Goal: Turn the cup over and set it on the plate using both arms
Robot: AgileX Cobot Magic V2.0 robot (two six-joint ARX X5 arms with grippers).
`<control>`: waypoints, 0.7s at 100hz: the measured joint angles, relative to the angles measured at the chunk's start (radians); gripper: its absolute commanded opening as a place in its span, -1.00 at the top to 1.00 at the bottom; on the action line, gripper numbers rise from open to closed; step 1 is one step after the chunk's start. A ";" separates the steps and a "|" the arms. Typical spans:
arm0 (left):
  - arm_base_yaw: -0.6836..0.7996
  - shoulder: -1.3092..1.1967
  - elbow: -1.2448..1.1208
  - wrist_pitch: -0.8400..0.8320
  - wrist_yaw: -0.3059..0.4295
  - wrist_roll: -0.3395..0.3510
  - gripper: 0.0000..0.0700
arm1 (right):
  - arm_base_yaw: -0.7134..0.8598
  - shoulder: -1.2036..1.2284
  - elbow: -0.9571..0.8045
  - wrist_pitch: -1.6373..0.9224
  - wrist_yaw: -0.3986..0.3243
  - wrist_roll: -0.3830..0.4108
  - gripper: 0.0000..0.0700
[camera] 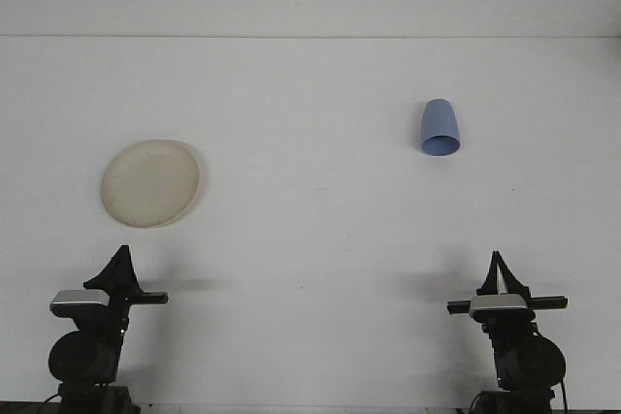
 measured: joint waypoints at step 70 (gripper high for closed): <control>0.000 0.000 0.000 0.000 0.000 0.000 0.96 | 0.000 0.000 0.000 0.016 0.000 0.000 1.00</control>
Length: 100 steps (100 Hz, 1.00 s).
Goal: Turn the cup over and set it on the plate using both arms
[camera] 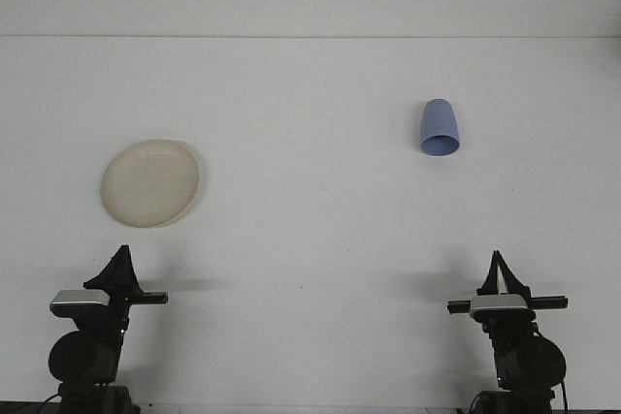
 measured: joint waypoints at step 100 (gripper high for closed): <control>0.000 0.000 0.000 0.000 0.000 0.000 0.96 | 0.000 0.000 0.005 0.018 -0.001 0.525 1.00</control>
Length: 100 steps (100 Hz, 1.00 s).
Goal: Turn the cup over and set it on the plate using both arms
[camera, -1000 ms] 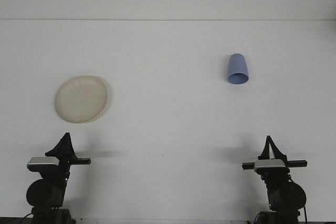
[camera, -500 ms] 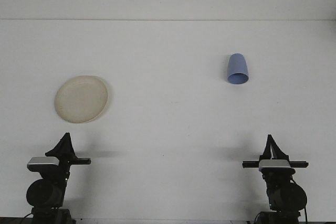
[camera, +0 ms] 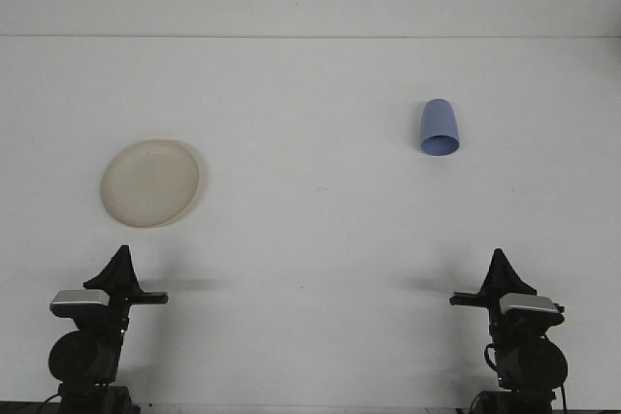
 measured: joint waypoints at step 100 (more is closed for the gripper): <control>0.000 0.000 0.000 0.000 0.000 0.000 0.96 | 0.000 1.005 0.690 0.084 -0.086 -0.167 -0.40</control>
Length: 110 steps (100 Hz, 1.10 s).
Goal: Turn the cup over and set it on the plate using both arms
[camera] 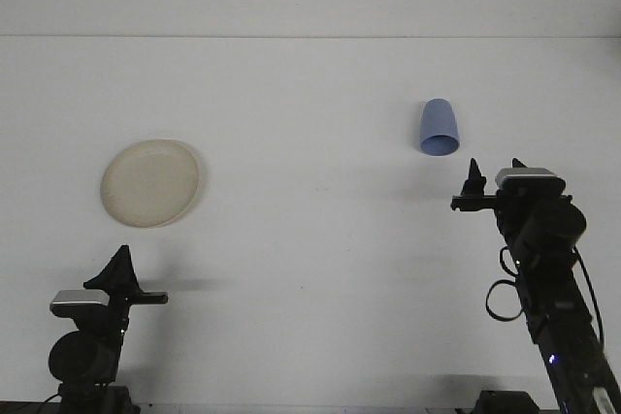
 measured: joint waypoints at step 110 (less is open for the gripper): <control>0.000 0.000 0.000 0.000 0.000 0.000 0.96 | -0.018 0.945 0.384 0.392 0.008 -0.256 0.90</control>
